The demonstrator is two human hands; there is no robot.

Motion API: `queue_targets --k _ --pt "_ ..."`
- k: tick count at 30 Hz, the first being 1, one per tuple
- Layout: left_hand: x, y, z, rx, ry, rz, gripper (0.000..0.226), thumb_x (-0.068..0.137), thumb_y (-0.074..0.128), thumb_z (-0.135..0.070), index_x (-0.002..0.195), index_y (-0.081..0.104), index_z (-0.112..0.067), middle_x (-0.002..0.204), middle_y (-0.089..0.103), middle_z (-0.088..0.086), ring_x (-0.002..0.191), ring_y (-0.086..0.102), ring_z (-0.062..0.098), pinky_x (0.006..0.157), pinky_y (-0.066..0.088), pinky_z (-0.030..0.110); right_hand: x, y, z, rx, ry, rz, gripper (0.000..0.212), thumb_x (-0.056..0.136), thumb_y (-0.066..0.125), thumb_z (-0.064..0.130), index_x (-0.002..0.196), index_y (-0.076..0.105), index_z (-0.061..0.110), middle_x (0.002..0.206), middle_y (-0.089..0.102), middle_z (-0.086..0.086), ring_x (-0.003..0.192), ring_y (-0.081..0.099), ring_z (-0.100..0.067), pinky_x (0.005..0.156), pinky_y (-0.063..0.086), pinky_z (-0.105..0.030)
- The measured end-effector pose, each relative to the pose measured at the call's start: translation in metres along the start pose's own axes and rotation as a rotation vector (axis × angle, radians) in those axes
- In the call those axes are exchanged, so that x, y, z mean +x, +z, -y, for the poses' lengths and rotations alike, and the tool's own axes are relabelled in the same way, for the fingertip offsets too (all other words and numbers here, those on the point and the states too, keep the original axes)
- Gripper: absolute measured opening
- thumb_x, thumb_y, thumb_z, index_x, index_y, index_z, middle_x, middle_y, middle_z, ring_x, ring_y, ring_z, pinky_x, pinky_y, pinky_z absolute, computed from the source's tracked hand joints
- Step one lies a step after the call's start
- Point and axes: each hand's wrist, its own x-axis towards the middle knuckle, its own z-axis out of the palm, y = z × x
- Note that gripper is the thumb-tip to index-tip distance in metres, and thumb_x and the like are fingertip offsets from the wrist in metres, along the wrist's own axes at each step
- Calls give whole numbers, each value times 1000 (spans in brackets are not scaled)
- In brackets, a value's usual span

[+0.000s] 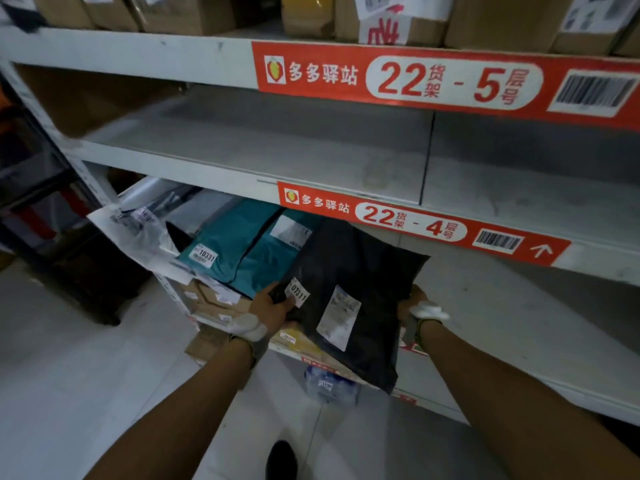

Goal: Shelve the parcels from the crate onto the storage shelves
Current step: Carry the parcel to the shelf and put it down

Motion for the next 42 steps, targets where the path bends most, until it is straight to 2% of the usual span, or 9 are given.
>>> queue_targets --k 3,6,9,17,25,31,35,40,42 --pt "29 -11 -5 -10 98 -9 7 99 55 -7 106 55 -8 82 61 8 70 62 21 50 56 21 23 5 19 118 100 -60 54 93 56 -2 144 40 3 138 51 -23 122 55 -40 100 49 -48" --pt "63 -30 -3 -89 41 -43 6 97 59 -11 102 56 -7 90 64 12 79 65 24 55 60 28 32 17 32 -43 102 38 62 93 58 16 149 31 13 131 55 -20 111 60 -39 88 53 -45" --pt "91 -52 4 24 5 -77 18 93 67 -17 107 60 -8 100 67 17 85 68 30 62 62 38 30 53 33 -317 59 183 73 88 58 51 150 36 19 142 52 -12 120 56 -35 96 49 -38" --pt "123 -111 -2 173 129 -84 16 82 76 -30 95 69 -22 95 72 9 85 70 29 74 61 47 27 123 49 -698 -56 122 88 88 41 71 157 12 24 162 14 -3 147 19 -34 115 28 -51" --pt "112 -100 -4 920 569 -457 56 76 75 -27 129 56 -26 132 53 12 121 48 37 98 42 50 22 133 42 -710 -62 54 83 90 36 70 157 1 35 164 3 0 149 7 -33 114 21 -58" --pt "107 -38 51 1582 857 185 58 85 42 -65 128 55 -29 139 56 15 140 35 37 118 3 56 20 121 50 -725 -124 89 76 95 40 60 157 10 28 164 9 -3 147 17 -33 116 27 -50" --pt "144 -24 105 1780 875 128 68 90 20 -73 126 52 -25 155 30 18 150 7 37 113 18 53 14 96 57 -716 -149 220 74 101 39 51 159 2 23 166 2 -5 152 9 -30 122 13 -36" --pt "114 9 77 1622 581 136 76 38 71 -81 93 81 -31 107 74 15 101 69 40 81 57 54 -13 61 35 -717 -143 266 77 101 40 54 159 0 22 166 0 -9 152 11 -29 121 16 -36" --pt "82 26 57 1731 440 182 76 62 60 -78 121 71 -30 133 59 22 119 58 46 98 45 65 -25 48 17 -711 -171 254 79 100 41 55 159 -1 23 166 -1 -12 152 11 -30 122 16 -37"
